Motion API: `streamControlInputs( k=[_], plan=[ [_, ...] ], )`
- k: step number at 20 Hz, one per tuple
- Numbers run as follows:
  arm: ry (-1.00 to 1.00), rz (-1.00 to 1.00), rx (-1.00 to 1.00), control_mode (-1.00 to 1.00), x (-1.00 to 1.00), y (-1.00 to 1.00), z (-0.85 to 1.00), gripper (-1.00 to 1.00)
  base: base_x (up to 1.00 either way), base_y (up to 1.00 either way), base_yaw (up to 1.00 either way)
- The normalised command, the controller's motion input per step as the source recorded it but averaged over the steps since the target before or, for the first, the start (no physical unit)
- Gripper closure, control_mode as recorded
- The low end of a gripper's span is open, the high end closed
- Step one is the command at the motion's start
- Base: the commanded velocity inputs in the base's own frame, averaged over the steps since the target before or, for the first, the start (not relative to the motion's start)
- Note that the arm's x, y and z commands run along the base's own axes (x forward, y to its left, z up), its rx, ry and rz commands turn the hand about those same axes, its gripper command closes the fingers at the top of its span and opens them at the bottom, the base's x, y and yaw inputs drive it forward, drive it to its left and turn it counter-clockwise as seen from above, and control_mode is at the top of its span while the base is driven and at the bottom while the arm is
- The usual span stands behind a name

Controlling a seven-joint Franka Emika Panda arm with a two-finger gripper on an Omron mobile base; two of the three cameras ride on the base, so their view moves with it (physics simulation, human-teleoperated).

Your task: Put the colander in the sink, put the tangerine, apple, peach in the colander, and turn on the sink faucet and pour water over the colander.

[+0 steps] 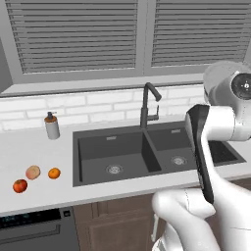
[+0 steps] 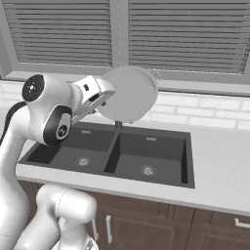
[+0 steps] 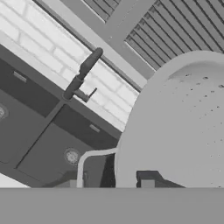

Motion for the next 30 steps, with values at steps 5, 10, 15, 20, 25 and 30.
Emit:
streamControlInputs(
  k=[5,10,15,20,25,30],
  plan=[
    [-0.20,0.04,-0.11,-1.00,-0.16,1.00,0.67,1.00,0.00,0.00,0.00],
    [-0.01,0.14,-0.06,-1.00,0.00,1.00,0.27,1.00,0.00,0.00,0.00],
    [0.07,0.17,-0.01,-1.00,0.00,1.00,0.00,1.00,0.00,0.00,0.00],
    [0.11,0.16,-0.04,-1.00,0.01,1.00,-0.02,1.00,0.00,0.00,0.00],
    [0.23,0.08,-0.11,-1.00,0.23,0.95,-0.41,1.00,0.00,0.00,0.00],
    [0.27,0.00,-0.13,-1.00,0.49,0.68,-0.74,1.00,0.00,0.00,0.00]
  ],
)
